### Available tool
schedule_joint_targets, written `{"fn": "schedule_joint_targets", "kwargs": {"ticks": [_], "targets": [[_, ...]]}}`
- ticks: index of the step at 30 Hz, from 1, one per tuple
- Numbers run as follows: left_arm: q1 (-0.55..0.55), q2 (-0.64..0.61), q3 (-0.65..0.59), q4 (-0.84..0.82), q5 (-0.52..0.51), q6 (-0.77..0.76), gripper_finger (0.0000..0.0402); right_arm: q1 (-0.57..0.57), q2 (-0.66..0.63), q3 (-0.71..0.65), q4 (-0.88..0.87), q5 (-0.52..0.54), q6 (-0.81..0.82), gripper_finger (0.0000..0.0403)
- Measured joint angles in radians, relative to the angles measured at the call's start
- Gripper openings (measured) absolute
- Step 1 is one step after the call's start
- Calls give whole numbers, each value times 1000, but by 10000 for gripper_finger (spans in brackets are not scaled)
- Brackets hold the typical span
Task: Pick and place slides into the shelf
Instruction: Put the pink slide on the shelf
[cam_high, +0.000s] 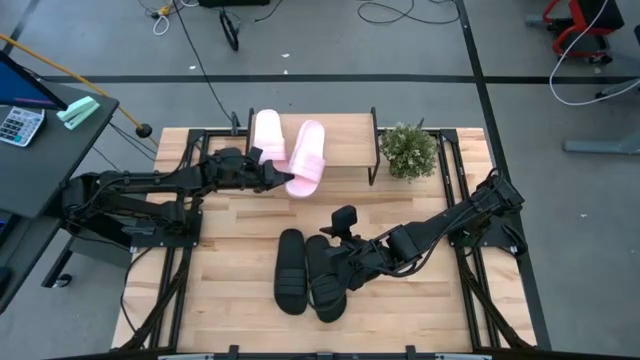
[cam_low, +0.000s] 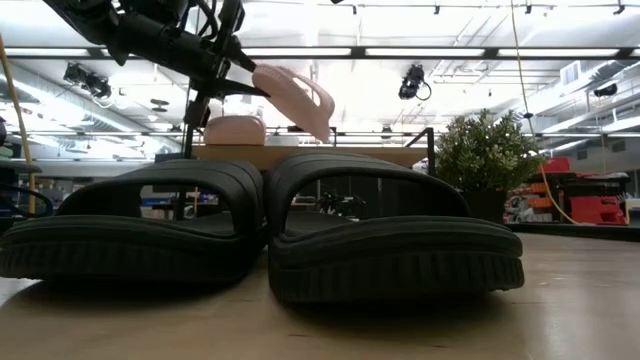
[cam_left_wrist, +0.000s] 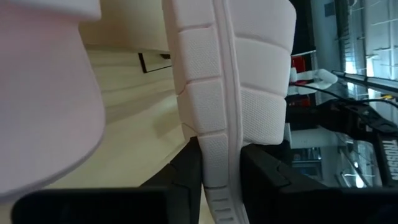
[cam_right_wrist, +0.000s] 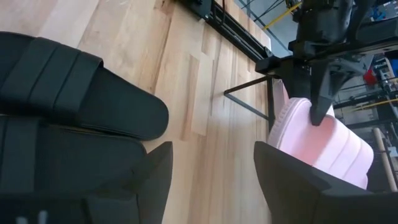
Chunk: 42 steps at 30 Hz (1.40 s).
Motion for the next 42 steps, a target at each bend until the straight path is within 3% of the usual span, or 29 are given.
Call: {"fn": "schedule_joint_targets", "kwargs": {"ticks": [16, 22, 28, 34, 42], "targets": [[-7, -1, 28, -14, 79, 1, 82, 0, 0, 0, -1, 0, 0, 231], [-7, -1, 153, -195, 84, 87, 67, 0, 0, 0, -1, 0, 0, 231], [44, 1, 311, -414, -38, 139, 67, 0, 0, 0, -1, 0, -2, 231], [68, 16, 371, -407, -169, 180, 67, 0, 0, 0, -1, 1, -3, 231], [-12, 179, 363, -293, -209, 124, 66, 0, 0, 0, -2, 1, -1, 231]]}}
